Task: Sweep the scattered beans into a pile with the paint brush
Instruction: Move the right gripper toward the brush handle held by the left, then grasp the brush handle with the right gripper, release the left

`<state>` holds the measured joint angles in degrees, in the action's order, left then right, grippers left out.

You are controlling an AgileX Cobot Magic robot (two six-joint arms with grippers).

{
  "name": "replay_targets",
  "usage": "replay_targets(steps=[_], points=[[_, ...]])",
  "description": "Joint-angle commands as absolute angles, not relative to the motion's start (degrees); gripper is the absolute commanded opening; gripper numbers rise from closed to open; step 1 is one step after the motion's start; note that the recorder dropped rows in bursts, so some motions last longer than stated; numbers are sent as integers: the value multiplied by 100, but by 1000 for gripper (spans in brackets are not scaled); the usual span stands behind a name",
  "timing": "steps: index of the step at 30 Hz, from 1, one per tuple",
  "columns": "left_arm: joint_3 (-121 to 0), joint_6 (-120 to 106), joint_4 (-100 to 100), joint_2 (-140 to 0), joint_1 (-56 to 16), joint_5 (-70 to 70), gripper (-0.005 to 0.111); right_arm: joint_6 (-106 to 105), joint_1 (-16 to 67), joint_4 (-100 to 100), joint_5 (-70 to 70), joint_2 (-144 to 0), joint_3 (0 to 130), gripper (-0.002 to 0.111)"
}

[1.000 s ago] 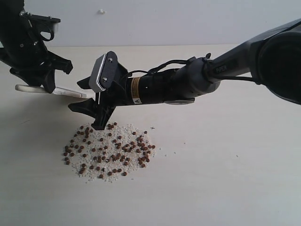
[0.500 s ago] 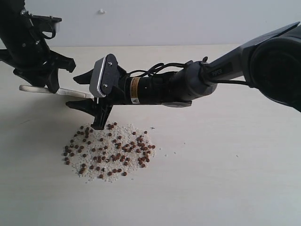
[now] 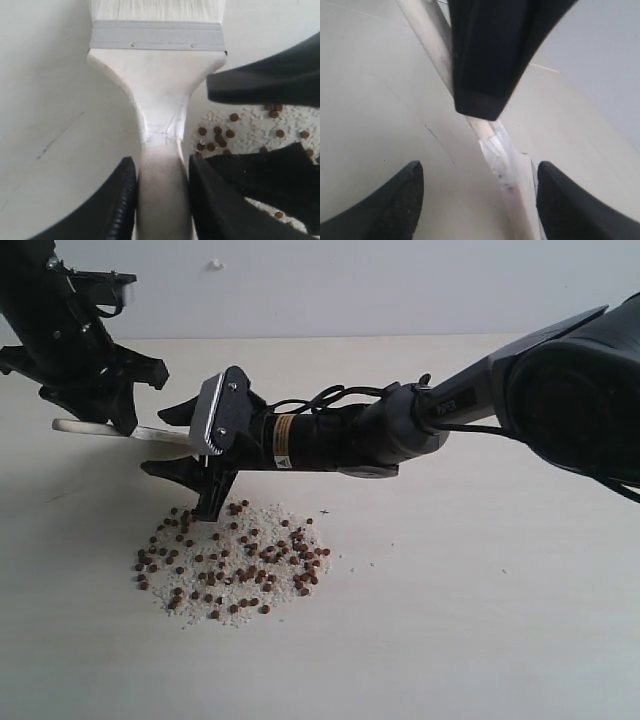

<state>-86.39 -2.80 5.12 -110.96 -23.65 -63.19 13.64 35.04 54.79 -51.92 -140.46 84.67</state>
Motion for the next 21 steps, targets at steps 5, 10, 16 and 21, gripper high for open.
replay_targets(steps=[5,10,16,21], points=[[-8682,-646,1129,-11071,-2392,-6178,0,621,3867,4714,-5231,-14036,8511,61],[-8682,-669,1140,-11071,-2392,-6178,0,558,3903,4316,-5199,-14036,8511,60],[-8682,-701,1140,-11071,-2392,-6178,0,558,3903,4294,-4700,-14036,8511,55],[-8682,-701,1140,-11071,-2392,-6178,0,558,3903,4278,-4591,-14036,8511,54]])
